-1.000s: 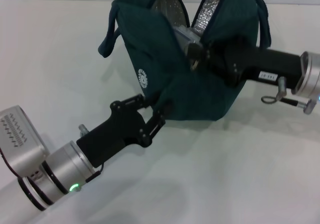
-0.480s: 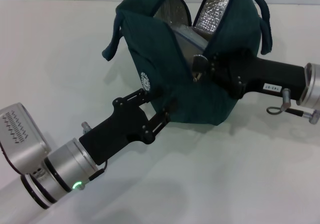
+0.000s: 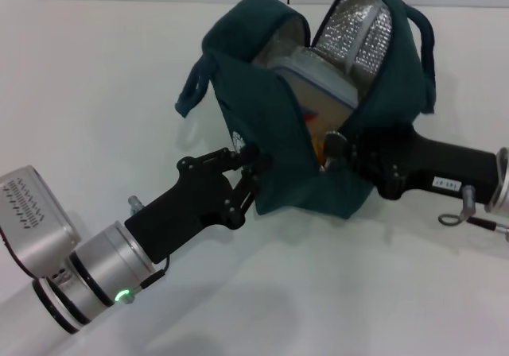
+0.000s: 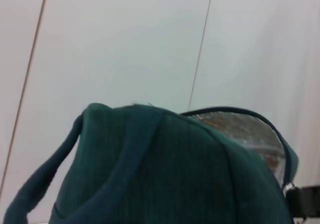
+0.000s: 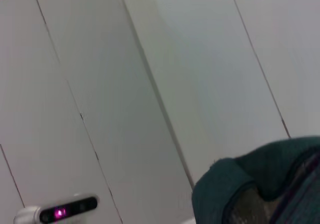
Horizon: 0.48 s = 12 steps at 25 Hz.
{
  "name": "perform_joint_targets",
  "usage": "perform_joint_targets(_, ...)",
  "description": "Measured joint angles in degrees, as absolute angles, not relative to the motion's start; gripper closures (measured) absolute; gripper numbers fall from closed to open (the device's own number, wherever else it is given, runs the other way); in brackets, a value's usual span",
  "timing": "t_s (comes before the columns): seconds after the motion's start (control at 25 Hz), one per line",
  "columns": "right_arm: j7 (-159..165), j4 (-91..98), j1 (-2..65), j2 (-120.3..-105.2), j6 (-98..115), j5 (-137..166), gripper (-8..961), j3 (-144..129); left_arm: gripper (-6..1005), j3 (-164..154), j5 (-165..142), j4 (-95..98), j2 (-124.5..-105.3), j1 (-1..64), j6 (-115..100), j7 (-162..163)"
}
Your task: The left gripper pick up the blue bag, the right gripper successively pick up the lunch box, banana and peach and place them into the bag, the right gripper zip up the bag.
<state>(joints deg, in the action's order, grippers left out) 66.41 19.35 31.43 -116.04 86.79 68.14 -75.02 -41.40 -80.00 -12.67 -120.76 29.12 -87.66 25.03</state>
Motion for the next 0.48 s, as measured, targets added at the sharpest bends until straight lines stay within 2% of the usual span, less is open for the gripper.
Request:
perform_joint_targets(0.16,66.3,18.5,30.7,-115.96,85.7,69.3,892,-75.3,827,-41.6,-80.3,-12.5,-120.76,29.3,-87.5,25.0)
perform_joint_targets(0.36,66.2,17.4,30.2,-115.87,84.1,71.3,891,-76.6,936,-41.5,-80.2,-12.5,-120.76,29.4,-87.4,25.0)
perform_joint_targets(0.48,66.2,17.2,29.5,-115.84,83.7,71.7,891,-76.5,936,-41.5,-80.0,-12.4,-120.76,29.4,-87.5,25.0)
